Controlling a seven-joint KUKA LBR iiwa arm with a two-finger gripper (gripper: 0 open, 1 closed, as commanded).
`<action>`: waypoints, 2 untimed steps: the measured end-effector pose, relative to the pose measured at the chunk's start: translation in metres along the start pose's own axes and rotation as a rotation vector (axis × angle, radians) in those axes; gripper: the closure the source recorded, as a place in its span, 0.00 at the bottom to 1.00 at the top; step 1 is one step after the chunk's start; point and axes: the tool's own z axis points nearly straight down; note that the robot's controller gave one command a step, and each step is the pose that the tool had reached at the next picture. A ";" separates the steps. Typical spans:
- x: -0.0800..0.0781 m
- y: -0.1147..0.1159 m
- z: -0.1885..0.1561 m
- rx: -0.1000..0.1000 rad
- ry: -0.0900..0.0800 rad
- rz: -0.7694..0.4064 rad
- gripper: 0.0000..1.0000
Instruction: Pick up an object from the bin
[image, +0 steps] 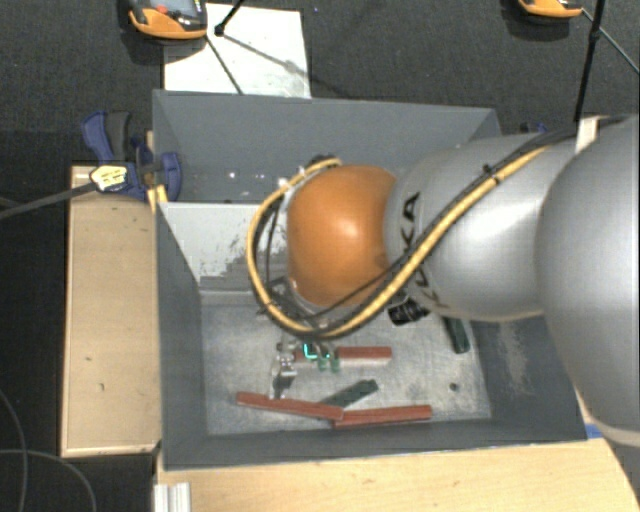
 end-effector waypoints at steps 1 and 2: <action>-0.002 -0.001 -0.004 -0.002 -0.007 0.005 0.00; 0.008 -0.006 0.038 -0.003 -0.013 -0.057 0.00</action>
Offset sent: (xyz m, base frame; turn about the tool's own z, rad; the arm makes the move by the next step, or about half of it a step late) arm -0.0246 -0.0143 -0.0976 -0.1310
